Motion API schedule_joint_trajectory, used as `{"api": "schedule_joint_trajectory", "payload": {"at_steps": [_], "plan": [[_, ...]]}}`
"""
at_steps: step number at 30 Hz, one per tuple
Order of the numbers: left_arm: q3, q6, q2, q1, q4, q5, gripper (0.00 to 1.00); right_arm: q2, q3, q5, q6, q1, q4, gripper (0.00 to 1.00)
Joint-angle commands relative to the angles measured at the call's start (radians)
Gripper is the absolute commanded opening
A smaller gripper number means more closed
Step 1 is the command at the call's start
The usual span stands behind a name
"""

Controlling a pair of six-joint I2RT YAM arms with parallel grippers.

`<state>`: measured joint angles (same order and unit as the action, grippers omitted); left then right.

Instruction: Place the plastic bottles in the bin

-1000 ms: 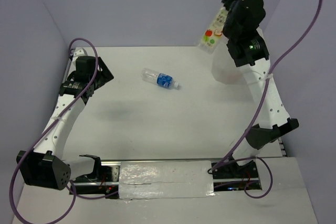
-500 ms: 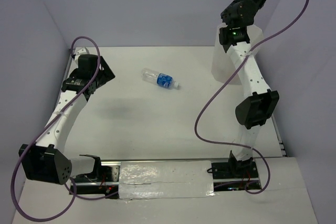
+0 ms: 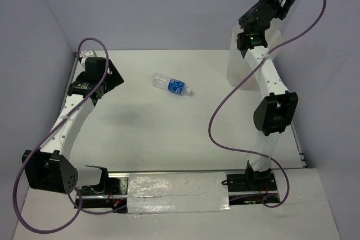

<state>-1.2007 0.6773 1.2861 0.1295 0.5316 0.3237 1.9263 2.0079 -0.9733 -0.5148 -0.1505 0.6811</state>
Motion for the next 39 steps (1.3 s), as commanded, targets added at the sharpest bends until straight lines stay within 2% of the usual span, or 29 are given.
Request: {"api": "schedule_joint_trajectory", "payload": {"at_steps": [1,3,4,6,7,8,11,13,14,15,17,20,24,31,39], "plan": [[-0.037,-0.015,-0.001,-0.005,-0.024,-0.005,1.00,-0.004,0.017,-0.001,0.038,0.003,-0.030,0.82],[-0.040,-0.012,-0.002,-0.005,-0.019,-0.003,0.99,-0.009,0.064,0.010,0.065,-0.004,-0.086,0.91],[-0.039,-0.012,-0.007,-0.005,-0.021,-0.002,1.00,-0.013,0.102,0.022,0.087,-0.007,-0.206,0.92],[-0.030,-0.009,-0.016,-0.005,-0.027,-0.002,1.00,-0.027,0.201,0.045,0.143,-0.024,-0.296,0.93],[-0.023,-0.007,-0.019,-0.005,-0.030,-0.003,1.00,-0.047,0.239,0.068,0.168,-0.032,-0.428,0.93],[-0.019,-0.004,-0.019,-0.005,-0.031,-0.005,1.00,-0.058,0.309,0.117,0.212,-0.044,-0.490,0.93],[-0.016,0.005,-0.019,-0.005,-0.025,-0.005,1.00,-0.122,0.368,0.224,0.252,-0.115,-0.710,0.91],[-0.017,0.007,-0.024,-0.005,-0.021,-0.006,0.99,-0.176,0.319,0.375,0.266,-0.182,-0.817,0.90],[-0.016,0.008,-0.025,-0.005,-0.021,-0.011,1.00,-0.206,0.231,0.449,0.269,-0.202,-0.853,0.90],[-0.016,0.010,-0.033,-0.005,-0.022,-0.011,1.00,-0.263,0.183,0.616,0.274,-0.221,-0.879,0.90],[-0.013,0.008,-0.042,-0.005,-0.022,-0.012,1.00,-0.292,0.088,0.761,0.321,-0.276,-0.980,0.91],[-0.007,0.013,-0.051,-0.005,-0.018,-0.015,1.00,-0.245,0.062,0.921,0.410,-0.304,-1.167,0.91],[0.004,0.015,-0.062,-0.005,-0.013,-0.026,0.99,-0.170,-0.059,1.096,0.408,-0.313,-1.242,0.93],[0.016,0.013,-0.071,-0.005,-0.016,-0.021,0.99,0.072,-0.061,1.113,0.285,-0.320,-1.437,0.99],[-0.003,0.007,-0.044,-0.005,-0.012,-0.018,1.00,0.233,-0.118,1.081,0.229,-0.319,-1.393,0.99]]}}
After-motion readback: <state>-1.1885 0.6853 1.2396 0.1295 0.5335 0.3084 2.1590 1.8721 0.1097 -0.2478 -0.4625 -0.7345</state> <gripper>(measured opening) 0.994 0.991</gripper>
